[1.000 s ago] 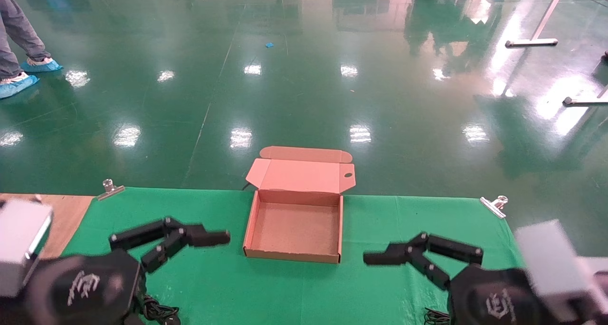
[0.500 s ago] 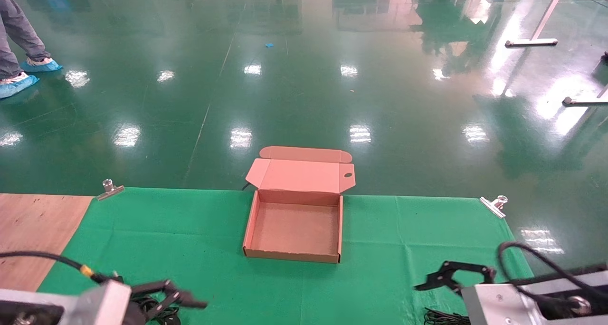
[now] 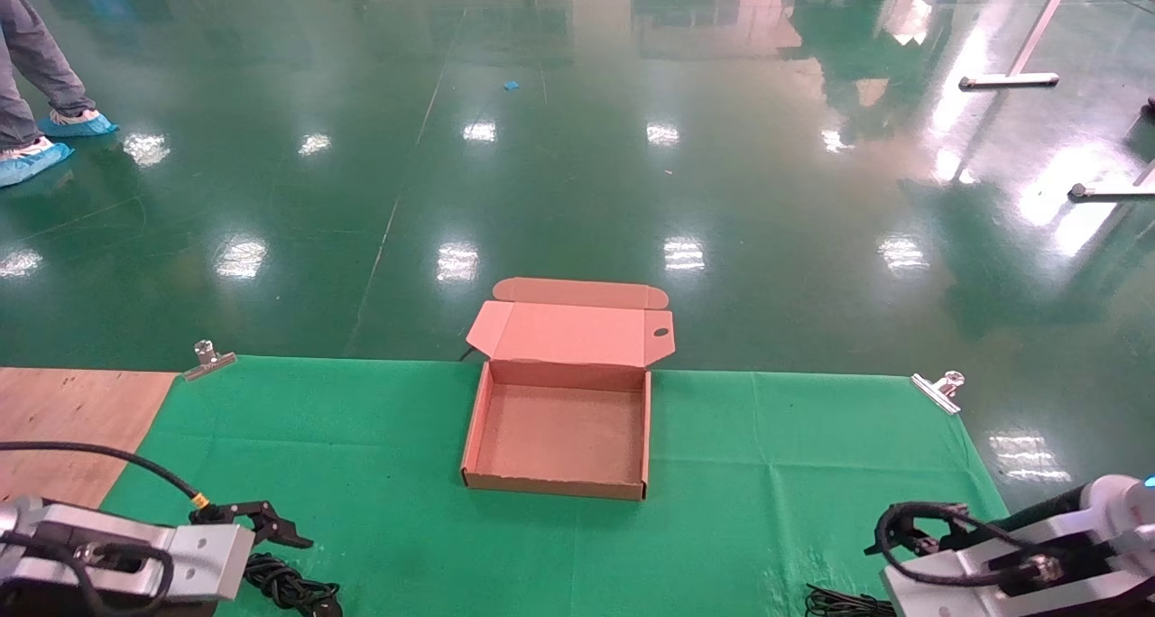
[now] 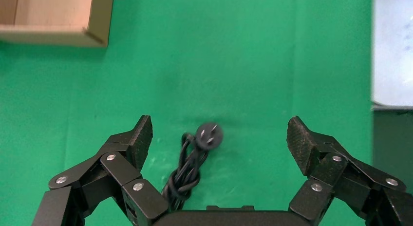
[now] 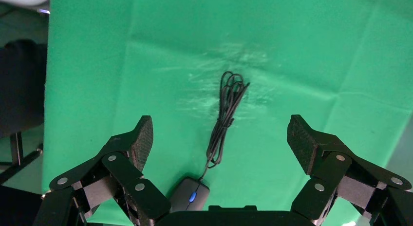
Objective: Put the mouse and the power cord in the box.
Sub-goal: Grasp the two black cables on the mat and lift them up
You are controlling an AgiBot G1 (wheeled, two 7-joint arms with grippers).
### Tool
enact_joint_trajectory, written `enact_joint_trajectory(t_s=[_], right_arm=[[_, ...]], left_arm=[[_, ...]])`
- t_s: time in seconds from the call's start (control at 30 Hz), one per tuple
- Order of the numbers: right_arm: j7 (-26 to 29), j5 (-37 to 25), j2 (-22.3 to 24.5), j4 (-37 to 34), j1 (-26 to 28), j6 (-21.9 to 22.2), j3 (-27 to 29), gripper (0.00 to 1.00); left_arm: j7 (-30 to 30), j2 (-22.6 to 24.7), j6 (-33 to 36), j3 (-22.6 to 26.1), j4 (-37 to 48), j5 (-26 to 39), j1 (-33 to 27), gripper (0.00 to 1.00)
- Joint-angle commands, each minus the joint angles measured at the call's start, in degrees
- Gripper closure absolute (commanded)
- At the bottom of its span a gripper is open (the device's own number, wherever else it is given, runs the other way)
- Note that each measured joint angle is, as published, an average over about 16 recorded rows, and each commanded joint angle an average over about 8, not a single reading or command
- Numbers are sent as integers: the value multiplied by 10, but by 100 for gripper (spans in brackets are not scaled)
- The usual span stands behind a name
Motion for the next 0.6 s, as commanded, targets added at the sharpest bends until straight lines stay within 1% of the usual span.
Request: enact_joint_trajectory(t_s=[0.03,0.37,0.6], right_arm=[[-5,-13,-5,-9,-6,12,-8,0],[-101,-59,-71,-152,-35,119,-22,0],[-174,-49,-121,-273,-41,155,-21,0]], left_arm=[[23,13,-8,7,32,19,-13,0],[141,95,-67,41,210,88,-55,0],[214,134,-130,60,287,126,-76,0]])
